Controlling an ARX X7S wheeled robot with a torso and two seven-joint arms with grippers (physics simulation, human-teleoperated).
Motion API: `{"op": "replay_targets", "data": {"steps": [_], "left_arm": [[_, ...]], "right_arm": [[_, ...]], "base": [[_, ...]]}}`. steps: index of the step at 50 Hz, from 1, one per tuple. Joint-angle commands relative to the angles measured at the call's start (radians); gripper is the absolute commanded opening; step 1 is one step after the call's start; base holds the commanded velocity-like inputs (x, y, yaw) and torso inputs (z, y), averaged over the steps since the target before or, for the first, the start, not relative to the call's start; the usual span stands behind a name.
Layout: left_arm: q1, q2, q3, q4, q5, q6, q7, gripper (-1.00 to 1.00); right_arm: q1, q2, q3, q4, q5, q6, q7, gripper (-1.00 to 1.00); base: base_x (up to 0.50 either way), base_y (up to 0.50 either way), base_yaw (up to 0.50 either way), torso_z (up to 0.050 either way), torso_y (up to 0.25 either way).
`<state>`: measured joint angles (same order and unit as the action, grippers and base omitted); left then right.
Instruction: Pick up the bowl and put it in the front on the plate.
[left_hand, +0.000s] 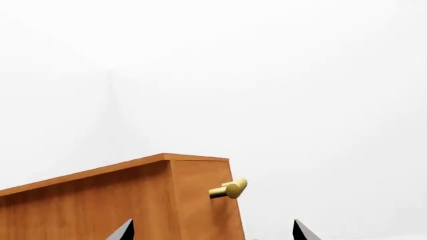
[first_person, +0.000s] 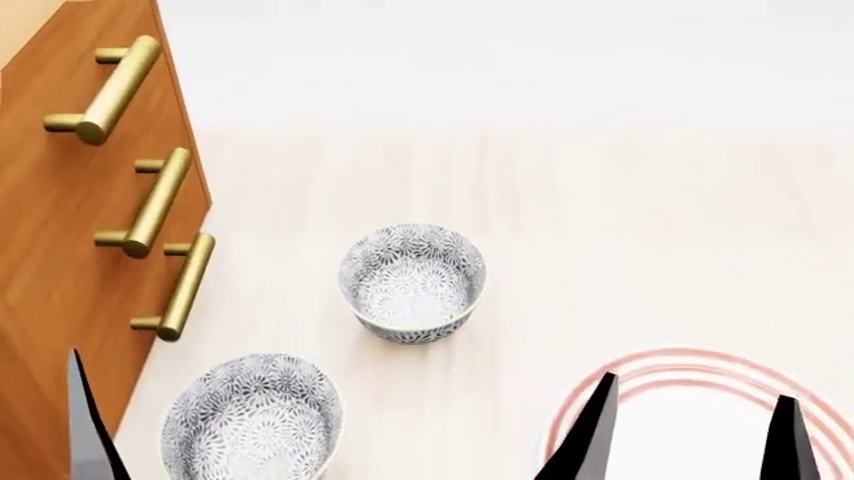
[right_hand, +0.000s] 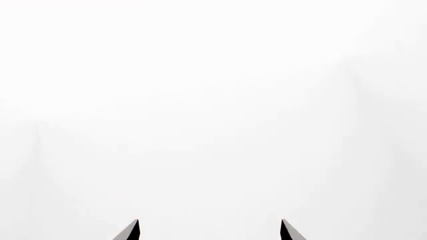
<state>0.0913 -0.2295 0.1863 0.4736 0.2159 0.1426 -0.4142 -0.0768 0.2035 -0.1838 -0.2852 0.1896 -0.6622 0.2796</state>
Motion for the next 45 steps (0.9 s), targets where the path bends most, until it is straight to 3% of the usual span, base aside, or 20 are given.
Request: {"op": "replay_targets", "data": {"steps": [1, 16, 18, 24, 27, 34, 41, 45], "left_arm": [[0.002, 0.017, -0.010, 0.010, 0.035, -0.015, 0.017, 1.00], [0.000, 0.010, -0.006, 0.008, 0.032, -0.017, 0.004, 1.00], [0.008, -0.003, -0.008, -0.002, -0.009, 0.060, -0.002, 1.00], [0.015, -0.009, 0.013, 0.011, 0.028, 0.064, -0.001, 1.00], [0.010, -0.009, 0.011, 0.012, 0.021, 0.056, -0.002, 1.00], [0.005, -0.009, 0.010, 0.032, 0.018, 0.036, -0.001, 1.00], [0.019, -0.013, 0.016, 0.034, 0.014, 0.043, -0.006, 1.00], [0.021, -0.016, 0.011, 0.047, 0.008, 0.034, -0.007, 1.00]], "right_arm": [[0.002, -0.011, 0.015, 0.000, -0.021, 0.017, -0.013, 1.00], [0.003, -0.005, 0.007, 0.001, -0.025, 0.019, -0.003, 1.00], [0.003, -0.003, 0.006, -0.001, -0.024, 0.026, -0.001, 1.00], [0.025, 0.008, -0.002, -0.057, -0.003, 0.119, 0.016, 1.00], [0.059, 0.017, -0.004, -0.111, 0.014, 0.212, 0.033, 1.00], [0.310, 0.050, -0.007, -0.199, 0.085, 0.666, 0.126, 1.00], [0.612, 0.054, -0.056, -0.077, 0.187, 1.077, 0.123, 1.00], [0.771, 0.013, -0.051, 0.051, 0.236, 1.227, 0.144, 1.00]], "base": [[0.00, 0.00, 0.00, 0.000, -0.242], [0.00, 0.00, 0.00, 0.000, -0.244], [0.00, 0.00, 0.00, 0.000, -0.046], [0.00, 0.00, 0.00, 0.000, 0.000], [0.00, 0.00, 0.00, 0.000, 0.000], [0.00, 0.00, 0.00, 0.000, 0.000], [0.00, 0.00, 0.00, 0.000, 0.000], [0.00, 0.00, 0.00, 0.000, 0.000]]}}
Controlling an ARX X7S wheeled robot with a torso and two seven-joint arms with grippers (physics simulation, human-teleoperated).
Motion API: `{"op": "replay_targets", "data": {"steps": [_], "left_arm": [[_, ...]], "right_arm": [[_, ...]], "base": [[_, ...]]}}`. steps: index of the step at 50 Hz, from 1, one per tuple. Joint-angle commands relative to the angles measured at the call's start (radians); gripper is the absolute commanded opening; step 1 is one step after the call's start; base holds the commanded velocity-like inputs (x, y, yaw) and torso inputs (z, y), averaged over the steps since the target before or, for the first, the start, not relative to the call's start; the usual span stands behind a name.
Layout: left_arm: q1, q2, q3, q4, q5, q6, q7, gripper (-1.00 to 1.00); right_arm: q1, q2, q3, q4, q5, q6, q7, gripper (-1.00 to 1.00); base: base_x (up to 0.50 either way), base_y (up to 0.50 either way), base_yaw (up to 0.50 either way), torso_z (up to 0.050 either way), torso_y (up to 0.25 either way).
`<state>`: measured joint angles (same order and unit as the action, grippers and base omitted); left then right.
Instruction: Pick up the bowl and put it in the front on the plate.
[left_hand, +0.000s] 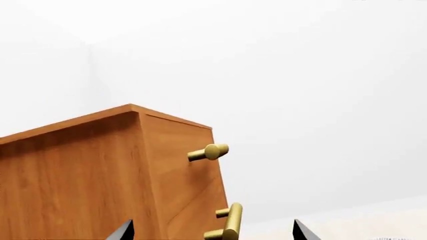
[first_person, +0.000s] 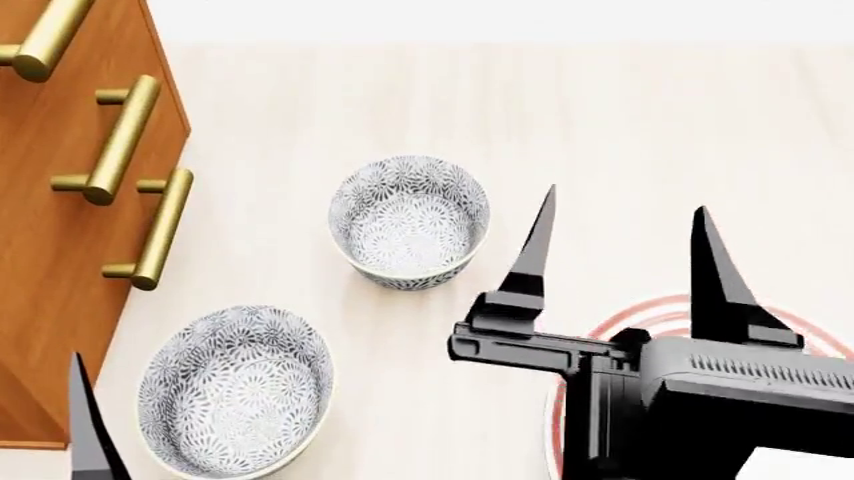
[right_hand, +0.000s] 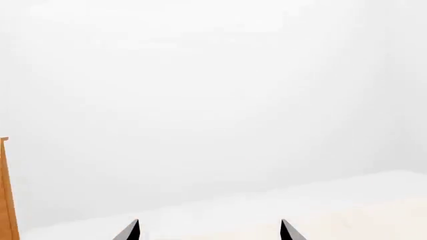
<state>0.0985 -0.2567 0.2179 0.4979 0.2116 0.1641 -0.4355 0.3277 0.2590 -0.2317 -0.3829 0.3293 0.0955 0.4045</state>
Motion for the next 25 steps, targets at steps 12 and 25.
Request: {"op": "replay_targets", "data": {"steps": [12, 25], "left_arm": [[0.008, 0.011, -0.014, -0.001, -0.012, -0.001, 0.014, 1.00], [0.013, 0.010, -0.022, 0.047, -0.030, -0.033, 0.012, 1.00]], "right_arm": [[0.701, -0.146, 0.001, 0.625, 0.198, 0.650, -0.077, 1.00], [0.978, -0.251, -0.009, 1.258, 0.209, 0.579, -0.180, 1.00]], "base": [[0.00, 0.00, 0.00, 0.000, 0.000], [0.00, 0.00, 0.00, 0.000, 0.000]]}}
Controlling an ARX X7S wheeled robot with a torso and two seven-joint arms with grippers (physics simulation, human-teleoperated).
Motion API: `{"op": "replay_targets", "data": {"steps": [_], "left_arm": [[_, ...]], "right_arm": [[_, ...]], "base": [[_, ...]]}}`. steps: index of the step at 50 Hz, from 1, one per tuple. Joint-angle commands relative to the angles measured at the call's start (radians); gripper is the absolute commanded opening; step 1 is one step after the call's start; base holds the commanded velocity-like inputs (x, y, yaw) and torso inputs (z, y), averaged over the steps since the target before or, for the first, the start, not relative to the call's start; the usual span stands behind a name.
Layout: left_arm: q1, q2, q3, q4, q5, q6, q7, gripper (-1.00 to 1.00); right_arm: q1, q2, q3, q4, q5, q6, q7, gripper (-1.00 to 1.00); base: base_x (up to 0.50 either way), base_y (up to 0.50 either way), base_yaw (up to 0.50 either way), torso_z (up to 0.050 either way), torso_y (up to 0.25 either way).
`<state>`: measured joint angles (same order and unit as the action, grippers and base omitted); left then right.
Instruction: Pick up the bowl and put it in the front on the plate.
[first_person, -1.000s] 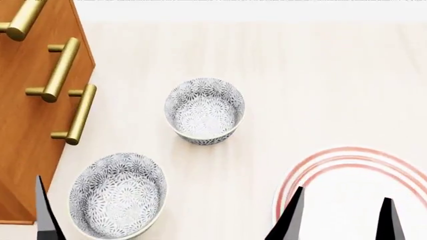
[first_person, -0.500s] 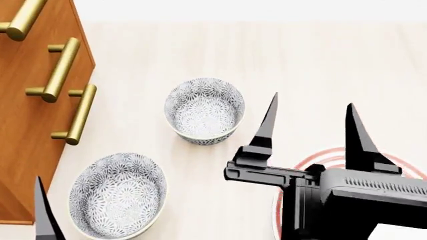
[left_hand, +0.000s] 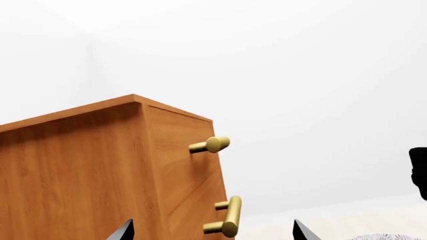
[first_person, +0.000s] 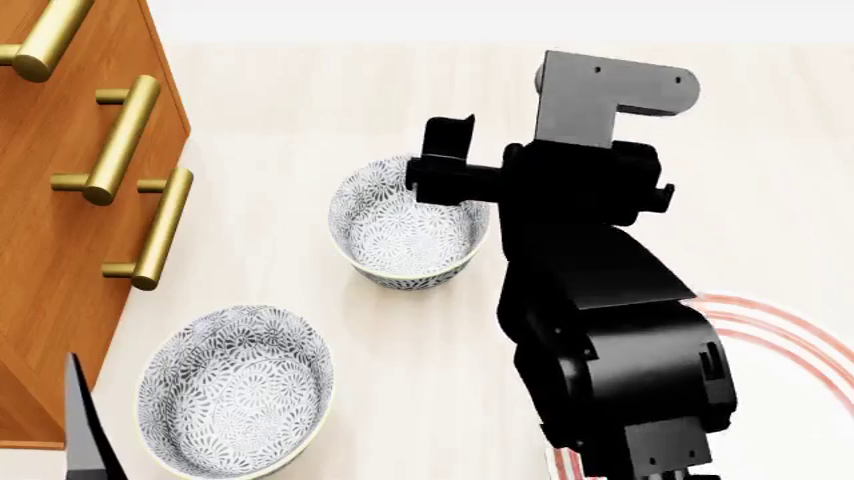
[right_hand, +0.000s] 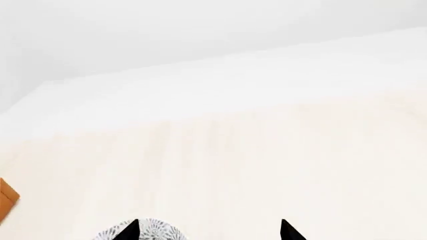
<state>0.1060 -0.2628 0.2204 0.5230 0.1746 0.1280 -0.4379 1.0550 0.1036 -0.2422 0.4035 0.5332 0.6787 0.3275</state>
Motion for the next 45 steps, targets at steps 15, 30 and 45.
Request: {"op": "replay_targets", "data": {"steps": [15, 30, 45], "left_arm": [[0.002, 0.009, -0.029, 0.008, -0.012, 0.017, 0.001, 1.00], [0.008, 0.001, -0.009, 0.001, 0.005, 0.023, -0.003, 1.00], [0.003, -0.004, 0.004, -0.009, 0.006, 0.017, -0.005, 1.00]], "right_arm": [[0.422, -0.103, -0.620, 0.881, 0.625, -0.271, -0.067, 1.00], [0.402, -0.094, -0.760, 0.905, 0.784, -0.301, -0.011, 1.00], [0.378, -0.103, -0.642, 0.905, 0.695, -0.265, -0.016, 1.00]], "base": [[0.00, 0.00, 0.00, 0.000, 0.000], [0.00, 0.00, 0.00, 0.000, 0.000], [0.00, 0.00, 0.00, 0.000, 0.000]]}}
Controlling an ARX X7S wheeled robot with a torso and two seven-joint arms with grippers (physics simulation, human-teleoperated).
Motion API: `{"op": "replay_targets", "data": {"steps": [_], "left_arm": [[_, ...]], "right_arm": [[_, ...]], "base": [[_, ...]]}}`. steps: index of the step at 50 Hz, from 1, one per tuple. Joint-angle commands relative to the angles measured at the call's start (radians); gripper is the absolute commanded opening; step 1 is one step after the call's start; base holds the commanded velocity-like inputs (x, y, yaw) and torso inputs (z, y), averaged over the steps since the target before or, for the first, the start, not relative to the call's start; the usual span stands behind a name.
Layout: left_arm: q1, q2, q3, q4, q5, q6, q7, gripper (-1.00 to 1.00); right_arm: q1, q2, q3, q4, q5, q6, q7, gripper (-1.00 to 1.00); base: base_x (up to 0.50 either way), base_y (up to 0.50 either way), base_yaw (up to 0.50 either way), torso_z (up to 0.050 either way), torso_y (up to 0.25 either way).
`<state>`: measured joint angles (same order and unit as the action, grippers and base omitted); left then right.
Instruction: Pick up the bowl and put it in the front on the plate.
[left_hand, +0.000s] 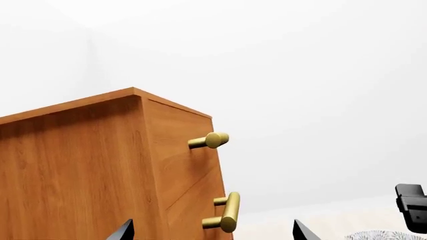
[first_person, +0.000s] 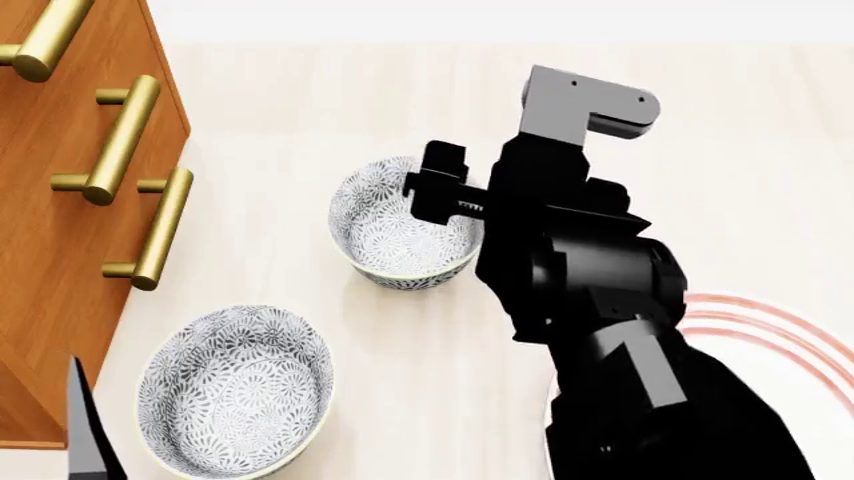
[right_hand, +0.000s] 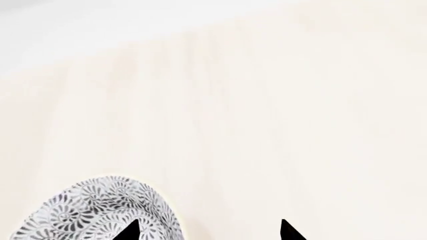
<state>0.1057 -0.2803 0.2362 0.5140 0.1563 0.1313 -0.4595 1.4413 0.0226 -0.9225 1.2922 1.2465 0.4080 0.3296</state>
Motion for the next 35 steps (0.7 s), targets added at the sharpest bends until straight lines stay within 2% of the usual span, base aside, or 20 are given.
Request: {"op": "replay_targets", "data": {"steps": [1, 27, 35], "left_arm": [[0.003, 0.013, -0.011, 0.002, 0.024, 0.011, 0.017, 1.00], [-0.003, 0.002, 0.005, -0.008, 0.021, 0.000, 0.016, 1.00], [-0.005, -0.001, 0.011, -0.004, 0.022, -0.008, 0.017, 1.00]], "right_arm": [[-0.010, -0.022, 0.029, 0.016, -0.006, 0.005, -0.019, 1.00], [-0.036, -0.022, -0.107, 0.016, 0.178, -0.011, -0.008, 1.00], [-0.040, -0.021, -0.075, 0.016, 0.208, 0.002, 0.001, 1.00]], "base": [[0.00, 0.00, 0.00, 0.000, 0.000], [0.00, 0.00, 0.00, 0.000, 0.000], [0.00, 0.00, 0.00, 0.000, 0.000]]}}
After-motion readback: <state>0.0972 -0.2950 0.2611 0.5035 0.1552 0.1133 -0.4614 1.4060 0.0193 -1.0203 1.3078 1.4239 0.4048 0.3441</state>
